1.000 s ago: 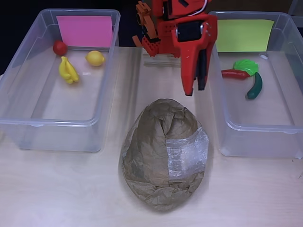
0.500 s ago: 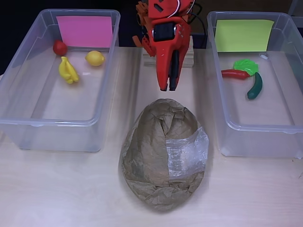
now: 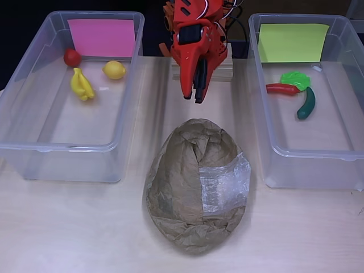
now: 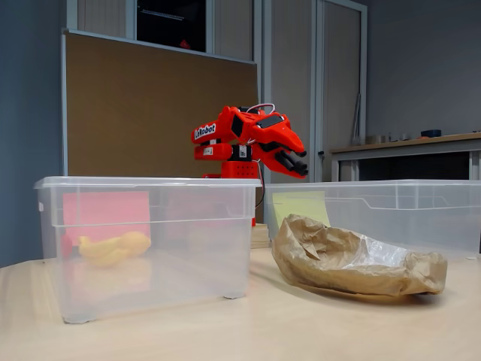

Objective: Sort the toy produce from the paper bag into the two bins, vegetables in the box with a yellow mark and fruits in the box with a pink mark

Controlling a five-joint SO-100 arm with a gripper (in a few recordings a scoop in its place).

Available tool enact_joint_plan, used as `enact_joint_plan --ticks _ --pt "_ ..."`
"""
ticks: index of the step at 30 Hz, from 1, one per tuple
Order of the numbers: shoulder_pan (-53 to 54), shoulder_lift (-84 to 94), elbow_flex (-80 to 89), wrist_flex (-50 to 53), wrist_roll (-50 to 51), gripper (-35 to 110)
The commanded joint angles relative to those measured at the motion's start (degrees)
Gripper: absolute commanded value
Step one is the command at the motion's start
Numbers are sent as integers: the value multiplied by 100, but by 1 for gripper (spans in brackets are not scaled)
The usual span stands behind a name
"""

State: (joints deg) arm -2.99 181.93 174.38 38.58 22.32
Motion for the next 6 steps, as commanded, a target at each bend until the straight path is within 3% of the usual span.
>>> enact_joint_plan --ticks 1,6 --pt "-9 747 439 35 97 15" --pt "-70 888 562 185 281 14"
